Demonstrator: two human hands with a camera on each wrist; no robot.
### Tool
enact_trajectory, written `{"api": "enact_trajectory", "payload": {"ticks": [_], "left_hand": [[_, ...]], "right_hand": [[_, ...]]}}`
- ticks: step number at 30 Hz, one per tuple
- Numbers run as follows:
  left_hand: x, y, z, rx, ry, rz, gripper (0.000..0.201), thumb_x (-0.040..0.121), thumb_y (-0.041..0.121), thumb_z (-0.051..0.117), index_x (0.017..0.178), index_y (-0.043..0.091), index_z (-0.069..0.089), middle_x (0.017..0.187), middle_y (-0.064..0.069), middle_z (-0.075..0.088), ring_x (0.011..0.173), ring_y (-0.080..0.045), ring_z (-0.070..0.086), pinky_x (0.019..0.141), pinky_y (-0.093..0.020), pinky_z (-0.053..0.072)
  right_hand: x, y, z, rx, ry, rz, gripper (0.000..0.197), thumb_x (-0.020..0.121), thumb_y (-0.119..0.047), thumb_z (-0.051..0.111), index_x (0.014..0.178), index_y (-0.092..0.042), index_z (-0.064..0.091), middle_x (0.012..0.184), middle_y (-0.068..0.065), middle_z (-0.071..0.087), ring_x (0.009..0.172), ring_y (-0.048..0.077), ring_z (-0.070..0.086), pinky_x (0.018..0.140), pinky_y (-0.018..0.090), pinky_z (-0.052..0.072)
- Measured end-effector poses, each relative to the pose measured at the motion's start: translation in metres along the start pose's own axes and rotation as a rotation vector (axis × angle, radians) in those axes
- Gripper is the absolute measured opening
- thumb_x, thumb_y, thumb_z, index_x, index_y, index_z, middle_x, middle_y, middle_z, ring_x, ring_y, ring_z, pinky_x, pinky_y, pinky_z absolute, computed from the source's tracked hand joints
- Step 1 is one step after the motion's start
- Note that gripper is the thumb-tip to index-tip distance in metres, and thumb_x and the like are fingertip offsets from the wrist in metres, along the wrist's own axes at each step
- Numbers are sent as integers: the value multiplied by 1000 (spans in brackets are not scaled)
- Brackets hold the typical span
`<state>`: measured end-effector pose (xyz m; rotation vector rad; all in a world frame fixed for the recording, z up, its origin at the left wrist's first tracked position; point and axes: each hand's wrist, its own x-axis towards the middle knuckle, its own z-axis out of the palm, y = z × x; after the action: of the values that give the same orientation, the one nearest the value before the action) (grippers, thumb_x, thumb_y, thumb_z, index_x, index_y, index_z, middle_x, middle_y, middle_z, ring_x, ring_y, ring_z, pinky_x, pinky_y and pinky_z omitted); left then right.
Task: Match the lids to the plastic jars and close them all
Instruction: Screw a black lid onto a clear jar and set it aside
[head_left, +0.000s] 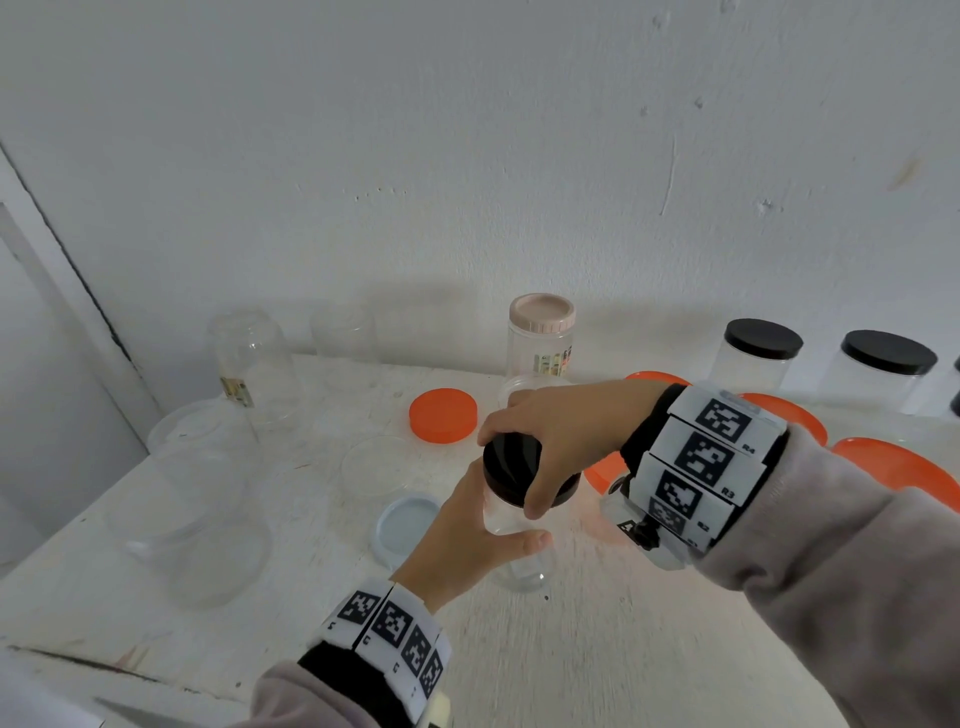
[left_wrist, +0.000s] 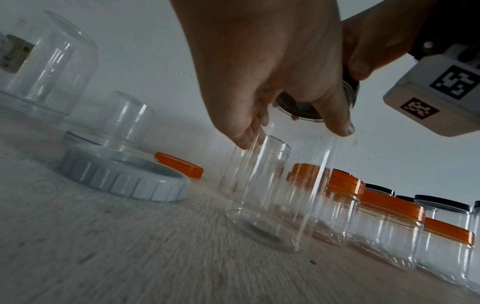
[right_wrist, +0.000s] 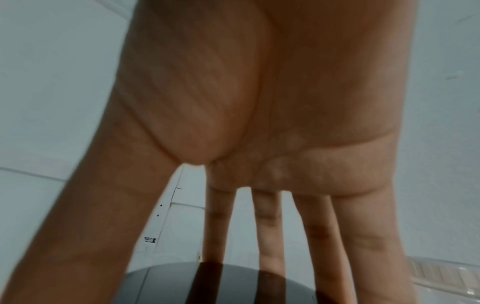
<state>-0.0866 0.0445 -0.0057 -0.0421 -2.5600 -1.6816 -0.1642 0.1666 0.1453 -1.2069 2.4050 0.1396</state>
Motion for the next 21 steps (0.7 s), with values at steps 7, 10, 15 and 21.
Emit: {"api": "enact_trajectory", "payload": {"ticks": [7, 10, 15, 21], "left_hand": [[-1, 3, -2, -14, -42, 9, 73, 69, 50, 77, 123, 57, 28, 134, 22, 47, 126, 4, 43, 107, -27, 37], [-2, 4, -2, -24, -35, 13, 75, 69, 49, 78, 125, 55, 29, 134, 22, 48, 125, 4, 44, 107, -29, 38], [-3, 4, 1, -47, 0, 29, 77, 69, 46, 79, 131, 50, 33, 131, 22, 52, 122, 3, 48, 103, -28, 40], [-6, 2, 6, -43, 64, 42, 77, 72, 43, 80, 133, 48, 33, 129, 25, 52, 120, 6, 48, 99, -22, 40]], "right_hand": [[1, 2, 8, -12, 67, 39, 75, 74, -60, 71, 136, -36, 37, 119, -5, 41, 103, 19, 49, 80, 33, 49], [1, 6, 17, -10, 136, 33, 75, 75, -65, 66, 137, -35, 36, 117, -5, 41, 100, 19, 47, 76, 30, 43], [1, 9, 36, 7, 255, 24, 73, 79, -67, 58, 138, -30, 37, 116, 0, 41, 101, 19, 38, 81, 34, 45], [1, 6, 50, 47, 390, 29, 70, 80, -66, 56, 136, -26, 42, 114, 1, 42, 98, 18, 35, 79, 31, 41]]}}
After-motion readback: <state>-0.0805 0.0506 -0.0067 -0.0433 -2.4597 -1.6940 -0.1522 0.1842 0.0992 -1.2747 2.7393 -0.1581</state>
